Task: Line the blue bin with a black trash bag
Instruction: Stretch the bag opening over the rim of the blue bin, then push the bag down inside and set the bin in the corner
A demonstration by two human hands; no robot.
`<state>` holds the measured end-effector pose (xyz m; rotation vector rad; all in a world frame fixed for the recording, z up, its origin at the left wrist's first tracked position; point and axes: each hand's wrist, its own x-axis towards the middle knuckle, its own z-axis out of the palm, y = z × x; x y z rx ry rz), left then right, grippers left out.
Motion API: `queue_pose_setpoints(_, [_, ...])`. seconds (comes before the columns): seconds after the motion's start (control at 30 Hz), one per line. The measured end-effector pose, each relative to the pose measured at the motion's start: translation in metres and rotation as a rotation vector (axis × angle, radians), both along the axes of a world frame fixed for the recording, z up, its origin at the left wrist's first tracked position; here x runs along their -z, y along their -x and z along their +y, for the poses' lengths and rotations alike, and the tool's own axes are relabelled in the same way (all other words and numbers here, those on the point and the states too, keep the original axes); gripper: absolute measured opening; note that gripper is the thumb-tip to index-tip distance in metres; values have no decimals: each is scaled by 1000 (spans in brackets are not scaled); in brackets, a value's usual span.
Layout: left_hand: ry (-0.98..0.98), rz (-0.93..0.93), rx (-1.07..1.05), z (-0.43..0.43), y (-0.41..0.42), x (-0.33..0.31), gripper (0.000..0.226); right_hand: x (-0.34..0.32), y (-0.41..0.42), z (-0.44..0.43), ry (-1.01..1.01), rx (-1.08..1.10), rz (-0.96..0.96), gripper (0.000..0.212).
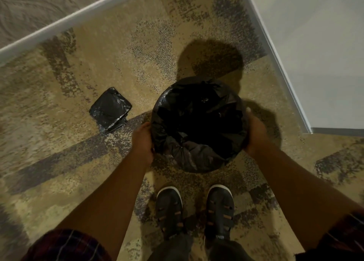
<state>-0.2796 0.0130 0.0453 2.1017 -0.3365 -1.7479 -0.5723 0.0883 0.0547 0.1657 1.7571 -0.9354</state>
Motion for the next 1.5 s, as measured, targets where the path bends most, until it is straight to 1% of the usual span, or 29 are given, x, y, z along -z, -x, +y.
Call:
queue_pose_setpoints(0.07, [91,-274,52,-5,-5,-17,40,-13,12,3,-4,-55,402,37])
queue_pose_setpoints(0.1, [162,-415,105,-4,-8,-25,37,-22,14,5,14,-86,563,33])
queue_pose_setpoints(0.13, [232,-512,152,-3,-9,-37,34,-31,15,6,45,-104,659,31])
queue_pose_setpoints(0.17, [298,-569,187,2,-7,-49,30,-42,13,9,74,-134,720,30])
queue_pose_setpoints(0.23, [361,-619,204,14,2,-68,23,-58,1,16,73,-238,810,29])
queue_pose_setpoints(0.27, [343,-621,179,21,9,-74,26,-63,-8,19,67,-278,840,30])
queue_pose_setpoints(0.33, [226,-556,62,36,27,-84,36,-65,-29,28,58,-271,816,33])
queue_pose_setpoints(0.43, [56,-403,-51,57,53,-88,36,-63,-64,37,-13,-105,604,48])
queue_pose_setpoints(0.53, [75,-309,-123,66,69,-88,34,-60,-88,39,-66,-21,409,53])
queue_pose_setpoints(0.6, [114,-286,-130,64,71,-86,36,-59,-93,35,-77,-15,361,51])
queue_pose_setpoints(0.7, [115,-253,-96,62,65,-80,42,-57,-89,28,-106,-28,332,51])
queue_pose_setpoints(0.73, [113,-263,-68,63,63,-78,44,-57,-88,27,-109,-25,313,53])
queue_pose_setpoints(0.77, [118,-281,-43,65,61,-76,47,-60,-88,27,-120,-42,339,58])
queue_pose_setpoints(0.8, [129,-312,-28,66,59,-77,53,-65,-88,28,-144,-100,446,62])
queue_pose_setpoints(0.83, [146,-382,-5,66,56,-81,63,-72,-88,30,-159,-189,622,65])
queue_pose_setpoints(0.87, [207,-500,51,67,52,-87,71,-80,-88,31,-137,-297,837,63])
queue_pose_setpoints(0.9, [349,-641,175,66,48,-94,74,-87,-86,33,-70,-429,1038,59])
queue_pose_setpoints(0.93, [557,-759,385,65,45,-99,72,-92,-83,32,29,-594,1188,53])
queue_pose_setpoints(0.97, [775,-819,667,62,45,-103,69,-95,-80,31,141,-804,1271,47])
queue_pose_setpoints(1.0, [942,-804,989,56,47,-105,63,-95,-76,27,243,-1053,1293,44])
queue_pose_setpoints(1.03, [1020,-758,1301,47,50,-104,57,-94,-73,22,313,-1311,1278,43])
queue_pose_setpoints(1.07, [1000,-708,1562,38,55,-104,54,-92,-70,13,337,-1543,1250,45])
queue_pose_setpoints(1.1, [913,-684,1758,28,61,-102,57,-90,-67,3,309,-1740,1220,51])
queue_pose_setpoints(1.17, [746,-742,2027,9,68,-92,76,-86,-63,-21,185,-2025,1166,75])
queue_pose_setpoints(1.23, [705,-867,2223,-4,69,-80,92,-76,-58,-40,138,-2208,1132,93])
queue_pose_setpoints(1.3, [641,-964,2337,-12,67,-70,107,-65,-56,-50,98,-2332,1130,100])
queue_pose_setpoints(1.37, [501,-1028,2391,-17,64,-61,120,-56,-54,-53,19,-2402,1142,106])
queue_pose_setpoints(1.43, [406,-1067,2429,-20,59,-54,127,-48,-50,-50,-109,-2463,1126,109])
queue_pose_setpoints(1.5, [391,-1089,2452,-21,55,-50,128,-43,-46,-45,-215,-2510,1108,110])
